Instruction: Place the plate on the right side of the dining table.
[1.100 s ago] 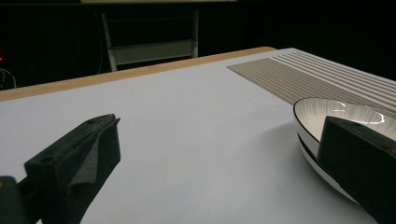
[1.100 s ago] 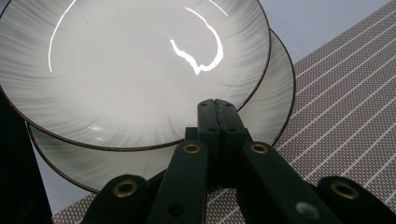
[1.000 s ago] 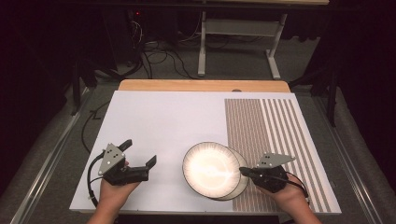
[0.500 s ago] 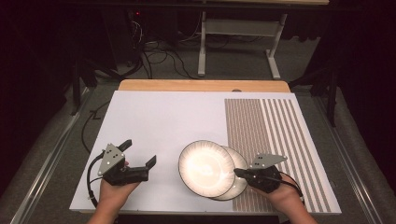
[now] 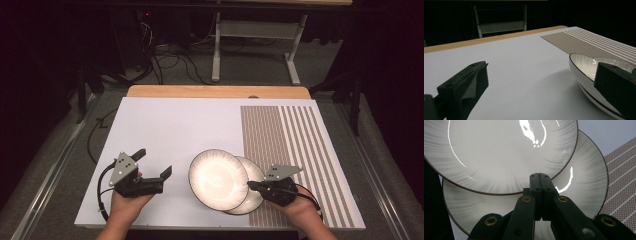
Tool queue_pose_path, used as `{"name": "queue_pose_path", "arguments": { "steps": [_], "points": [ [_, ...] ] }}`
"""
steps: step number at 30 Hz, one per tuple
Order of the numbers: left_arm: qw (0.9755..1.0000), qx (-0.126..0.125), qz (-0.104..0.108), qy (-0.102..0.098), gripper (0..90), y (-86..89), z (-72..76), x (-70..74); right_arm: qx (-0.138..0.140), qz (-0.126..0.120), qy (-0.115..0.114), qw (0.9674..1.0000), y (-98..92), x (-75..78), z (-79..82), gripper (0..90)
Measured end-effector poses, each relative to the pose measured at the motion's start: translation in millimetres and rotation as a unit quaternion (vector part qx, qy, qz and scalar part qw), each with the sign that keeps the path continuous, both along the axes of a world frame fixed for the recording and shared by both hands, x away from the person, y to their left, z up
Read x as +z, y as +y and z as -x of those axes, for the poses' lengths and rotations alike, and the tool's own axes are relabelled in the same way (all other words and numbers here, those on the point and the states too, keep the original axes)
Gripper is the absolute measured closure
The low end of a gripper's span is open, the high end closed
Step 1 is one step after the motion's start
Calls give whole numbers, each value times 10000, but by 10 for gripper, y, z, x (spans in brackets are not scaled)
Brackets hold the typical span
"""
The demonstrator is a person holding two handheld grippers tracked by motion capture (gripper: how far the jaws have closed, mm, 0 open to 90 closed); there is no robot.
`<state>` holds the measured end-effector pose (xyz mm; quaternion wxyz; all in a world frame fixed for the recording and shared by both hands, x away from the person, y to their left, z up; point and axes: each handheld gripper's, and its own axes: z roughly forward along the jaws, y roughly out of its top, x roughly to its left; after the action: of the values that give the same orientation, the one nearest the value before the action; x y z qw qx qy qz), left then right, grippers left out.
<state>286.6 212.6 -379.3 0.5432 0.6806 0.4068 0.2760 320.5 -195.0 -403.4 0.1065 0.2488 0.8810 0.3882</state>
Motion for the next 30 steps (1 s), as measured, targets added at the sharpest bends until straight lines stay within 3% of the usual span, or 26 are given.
{"name": "queue_pose_path", "arguments": {
  "steps": [6,13,17,27,30],
  "points": [
    [9998,-141,22,134,1,-112,-48,55,-13,2,5,10000,1,0,3,900],
    [9979,-397,-33,515,2,-337,-127,53,6,-4,-10,10000,-5,-8,-2,900],
    [9946,-663,-136,789,5,-507,-185,13,-2,15,-4,10000,-5,-4,1,900],
    [9887,-886,-212,1194,6,-674,-221,-87,-10,34,-28,10000,-3,1,8,900],
    [9854,-988,-246,1366,6,-726,-218,-137,-19,43,-33,10000,-4,5,11,900]
  ]
}}
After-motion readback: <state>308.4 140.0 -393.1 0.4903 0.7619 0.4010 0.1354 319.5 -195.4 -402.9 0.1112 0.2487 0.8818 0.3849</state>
